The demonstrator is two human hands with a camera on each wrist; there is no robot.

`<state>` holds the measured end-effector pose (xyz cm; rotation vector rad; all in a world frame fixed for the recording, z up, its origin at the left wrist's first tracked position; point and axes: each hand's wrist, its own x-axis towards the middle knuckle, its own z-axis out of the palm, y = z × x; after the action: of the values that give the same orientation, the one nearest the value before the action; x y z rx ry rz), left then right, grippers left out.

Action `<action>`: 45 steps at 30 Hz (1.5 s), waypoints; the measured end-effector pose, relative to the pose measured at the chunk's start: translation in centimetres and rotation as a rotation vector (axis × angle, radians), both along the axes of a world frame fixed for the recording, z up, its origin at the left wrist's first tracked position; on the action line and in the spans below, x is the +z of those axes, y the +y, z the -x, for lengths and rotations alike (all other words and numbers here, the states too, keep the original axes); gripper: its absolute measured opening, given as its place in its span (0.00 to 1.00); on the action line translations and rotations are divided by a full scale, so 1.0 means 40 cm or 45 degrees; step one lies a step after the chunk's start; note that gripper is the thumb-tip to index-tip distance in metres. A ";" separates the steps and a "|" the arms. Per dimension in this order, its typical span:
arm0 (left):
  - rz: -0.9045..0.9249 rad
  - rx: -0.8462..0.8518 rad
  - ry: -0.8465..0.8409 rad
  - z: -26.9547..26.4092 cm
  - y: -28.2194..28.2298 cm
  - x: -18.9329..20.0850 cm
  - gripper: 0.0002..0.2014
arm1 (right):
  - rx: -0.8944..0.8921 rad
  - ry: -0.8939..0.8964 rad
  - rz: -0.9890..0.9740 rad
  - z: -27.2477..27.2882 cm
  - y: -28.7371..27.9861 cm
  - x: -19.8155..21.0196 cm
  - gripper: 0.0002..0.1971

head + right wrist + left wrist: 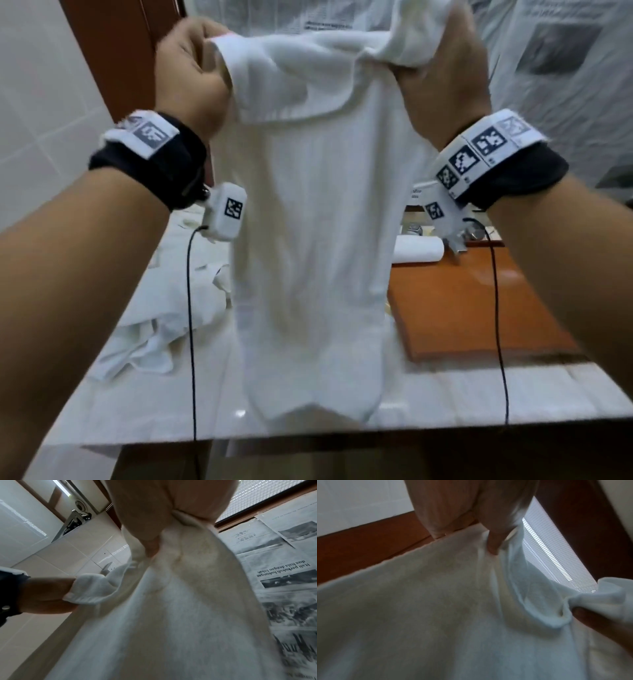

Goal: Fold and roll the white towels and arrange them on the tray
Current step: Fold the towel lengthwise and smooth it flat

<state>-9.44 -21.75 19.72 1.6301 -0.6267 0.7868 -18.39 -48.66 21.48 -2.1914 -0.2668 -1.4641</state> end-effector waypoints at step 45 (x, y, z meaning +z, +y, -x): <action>-0.476 0.319 1.456 -0.048 -0.015 -0.826 0.22 | -0.175 1.870 -0.813 -0.146 -0.015 -0.844 0.29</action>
<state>-7.53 -22.34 -13.32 2.1770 0.2791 -0.1927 -12.57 -49.26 -12.29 -2.1101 0.7365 0.2812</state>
